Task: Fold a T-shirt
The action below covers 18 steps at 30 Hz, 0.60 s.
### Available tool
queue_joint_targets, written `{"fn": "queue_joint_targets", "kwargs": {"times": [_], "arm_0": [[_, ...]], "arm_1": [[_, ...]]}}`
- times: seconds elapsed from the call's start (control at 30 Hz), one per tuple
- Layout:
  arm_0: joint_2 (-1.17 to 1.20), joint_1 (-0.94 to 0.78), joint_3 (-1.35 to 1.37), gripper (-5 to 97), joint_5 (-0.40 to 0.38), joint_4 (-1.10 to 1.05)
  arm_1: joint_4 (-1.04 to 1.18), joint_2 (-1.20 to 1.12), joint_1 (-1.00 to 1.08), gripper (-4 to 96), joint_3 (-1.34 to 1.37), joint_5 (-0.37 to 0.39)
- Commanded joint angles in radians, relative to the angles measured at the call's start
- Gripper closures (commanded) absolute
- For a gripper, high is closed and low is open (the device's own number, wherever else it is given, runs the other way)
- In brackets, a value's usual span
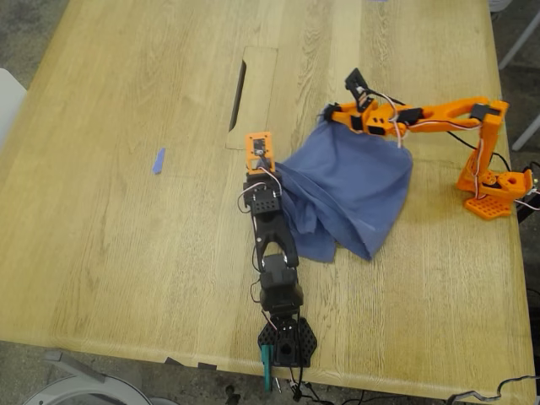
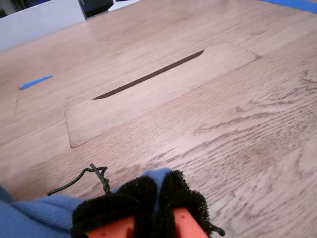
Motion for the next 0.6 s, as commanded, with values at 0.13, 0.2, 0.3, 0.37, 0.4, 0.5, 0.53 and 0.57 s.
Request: {"fn": "queue_joint_targets", "kwargs": {"times": [0.13,0.2,0.3,0.37,0.4,0.5,0.53,0.57], "arm_0": [[-0.103,-0.11,-0.239,92,0.011,-0.15],[-0.141,-0.123,-0.273,92,0.009,-0.17],[-0.199,-0.144,-0.319,92,0.008,-0.209],[-0.238,-0.158,-0.353,92,0.006,-0.241],[-0.258,-0.164,-0.371,92,0.006,-0.253],[-0.313,-0.184,-0.436,92,0.008,-0.27],[-0.33,-0.189,-0.457,92,0.009,-0.273],[-0.345,-0.195,-0.479,92,0.009,-0.275]], "arm_1": [[0.023,-0.239,0.063,91.2,-0.399,-0.009],[0.038,-0.321,0.071,91.2,-0.505,-0.012],[0.066,-0.443,0.081,91.2,-0.672,-0.014],[0.081,-0.511,0.089,91.2,-0.764,-0.015],[0.083,-0.538,0.095,91.2,-0.798,-0.015],[0.064,-0.597,0.11,91.2,-0.857,-0.015],[0.054,-0.615,0.115,91.2,-0.879,-0.015],[0.041,-0.638,0.118,91.2,-0.91,-0.017]]}}
